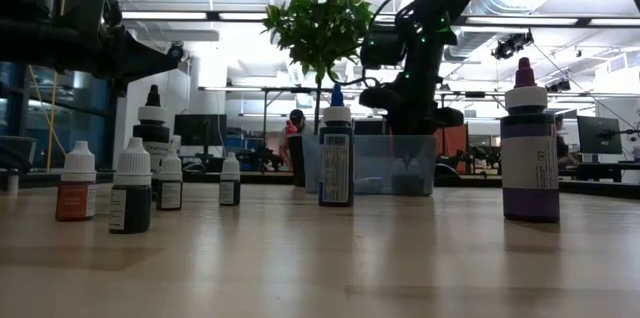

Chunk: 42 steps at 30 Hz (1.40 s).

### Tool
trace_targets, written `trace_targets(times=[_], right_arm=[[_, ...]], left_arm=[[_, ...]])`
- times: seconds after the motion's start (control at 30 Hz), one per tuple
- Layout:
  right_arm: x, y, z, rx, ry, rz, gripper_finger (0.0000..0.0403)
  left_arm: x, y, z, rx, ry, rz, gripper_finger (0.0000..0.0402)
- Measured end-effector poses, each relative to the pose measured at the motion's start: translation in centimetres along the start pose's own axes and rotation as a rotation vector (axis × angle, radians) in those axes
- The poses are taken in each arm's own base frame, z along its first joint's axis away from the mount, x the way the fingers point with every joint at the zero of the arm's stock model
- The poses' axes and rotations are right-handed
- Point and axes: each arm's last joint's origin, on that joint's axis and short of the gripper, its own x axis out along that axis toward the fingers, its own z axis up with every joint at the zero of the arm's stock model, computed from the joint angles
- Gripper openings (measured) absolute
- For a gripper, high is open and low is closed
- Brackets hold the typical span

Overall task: Pick & Place food coloring
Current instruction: Put the small black food coloring bottle into the black bin

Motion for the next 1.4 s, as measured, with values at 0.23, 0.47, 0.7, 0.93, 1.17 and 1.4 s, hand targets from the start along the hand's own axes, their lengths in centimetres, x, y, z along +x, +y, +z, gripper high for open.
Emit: trace_targets(times=[0.23,0.47,0.7,0.93,1.17,1.4], right_arm=[[0.0,0.0,0.0,-0.001,0.002,-0.004,0.0073],[0.0,-0.1,-0.2,-0.004,0.015,-0.011,0.0074],[0.0,-0.1,-0.2,0.000,0.018,-0.012,0.0098],[0.0,-0.1,-0.2,0.001,0.019,-0.012,0.0123],[-0.1,-0.1,-0.1,0.001,0.020,-0.014,0.0123],[-1.5,0.5,0.9,-0.017,-0.016,-0.011,0.0123]], left_arm=[[0.0,0.0,0.0,0.000,0.000,0.000,0.0000],[0.0,0.0,0.0,0.000,0.000,0.000,0.0000],[0.0,0.0,0.0,0.000,0.000,0.000,0.0000],[0.0,0.0,0.0,0.000,0.000,0.000,0.0000],[0.0,0.0,0.0,0.000,0.000,0.000,0.0000],[0.0,0.0,0.0,0.000,0.000,0.000,0.0000]])
